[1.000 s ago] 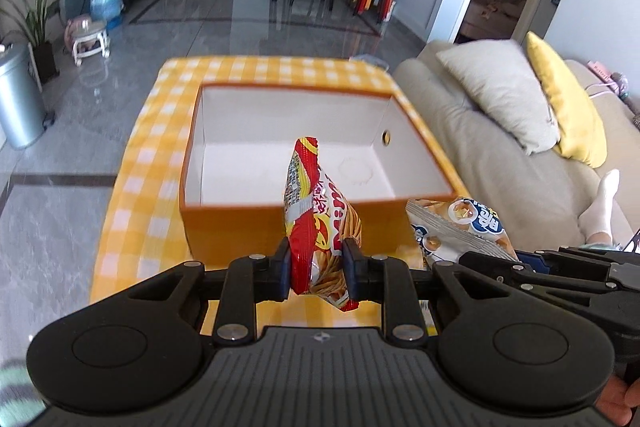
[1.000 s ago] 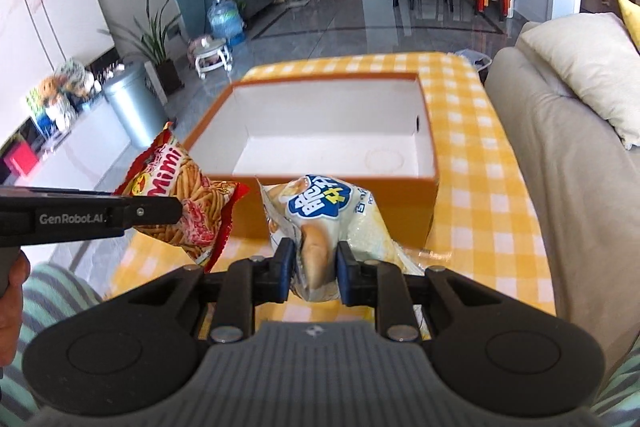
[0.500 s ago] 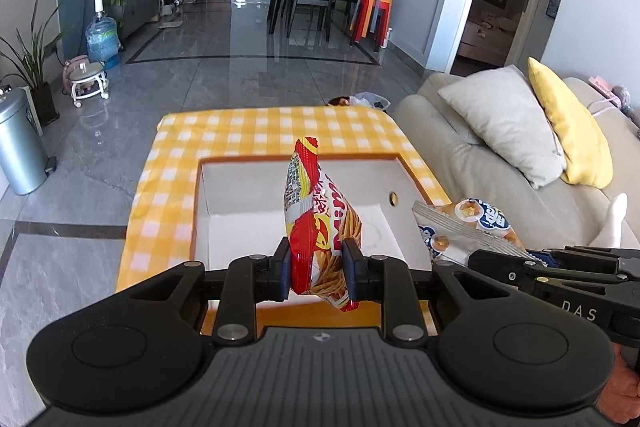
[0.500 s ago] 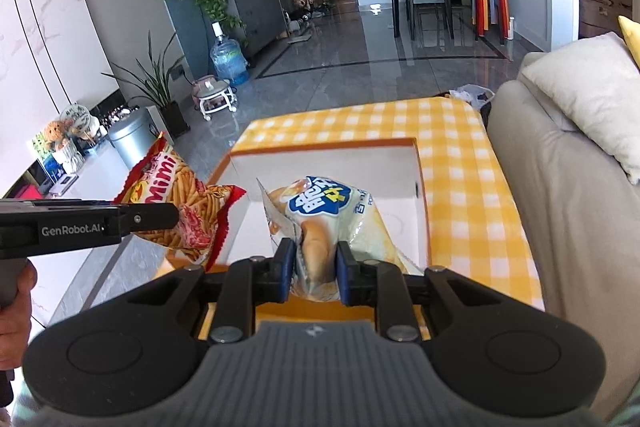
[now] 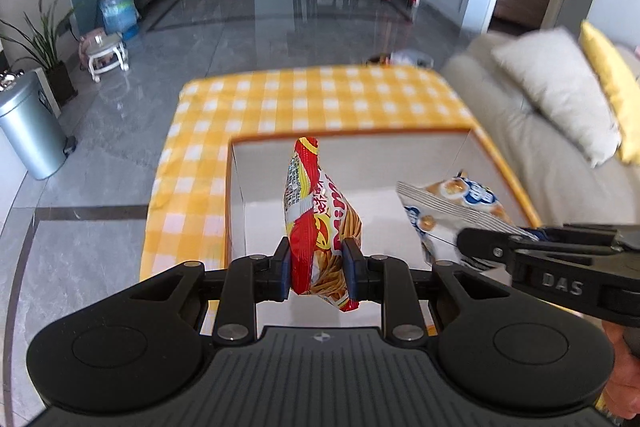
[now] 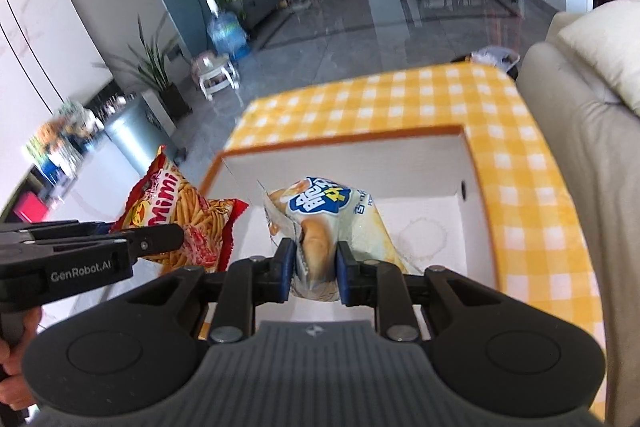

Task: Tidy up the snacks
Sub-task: 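Carry both bags over the orange box and open both tools to drop them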

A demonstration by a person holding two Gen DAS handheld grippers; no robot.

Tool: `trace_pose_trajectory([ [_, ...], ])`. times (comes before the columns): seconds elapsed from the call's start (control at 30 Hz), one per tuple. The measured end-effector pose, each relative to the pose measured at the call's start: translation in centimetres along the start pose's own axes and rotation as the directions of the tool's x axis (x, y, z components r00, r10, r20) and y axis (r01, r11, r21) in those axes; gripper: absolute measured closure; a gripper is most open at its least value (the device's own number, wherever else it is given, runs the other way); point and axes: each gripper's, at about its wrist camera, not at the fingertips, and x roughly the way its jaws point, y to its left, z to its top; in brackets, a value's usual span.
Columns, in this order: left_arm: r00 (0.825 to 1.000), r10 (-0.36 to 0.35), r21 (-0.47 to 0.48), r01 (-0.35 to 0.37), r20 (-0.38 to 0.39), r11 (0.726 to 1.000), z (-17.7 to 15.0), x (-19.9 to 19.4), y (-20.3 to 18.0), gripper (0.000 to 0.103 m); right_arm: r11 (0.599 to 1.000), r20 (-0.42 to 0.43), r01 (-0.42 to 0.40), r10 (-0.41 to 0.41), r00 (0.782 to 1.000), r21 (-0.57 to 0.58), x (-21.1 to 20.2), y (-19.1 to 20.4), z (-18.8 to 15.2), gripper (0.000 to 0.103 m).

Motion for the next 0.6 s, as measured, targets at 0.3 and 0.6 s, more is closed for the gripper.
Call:
trace_pose_trajectory([
  [0.3, 0.99, 0.027, 0.054, -0.02, -0.136, 0.998, -0.7, 4.4, 0.0, 0.075, 1.0, -0.166, 0.026, -0.025, 0.986, 0.005, 7.1, -0.3, -0.9, 0.084],
  [0.6, 0.971, 0.047, 0.101, -0.023, -0.235, 0.995, -1.3, 7.2, -0.2, 0.075, 1.0, -0.272, 0.019, -0.018, 0.962, 0.002, 10.4, 0.0, -1.7, 0.084],
])
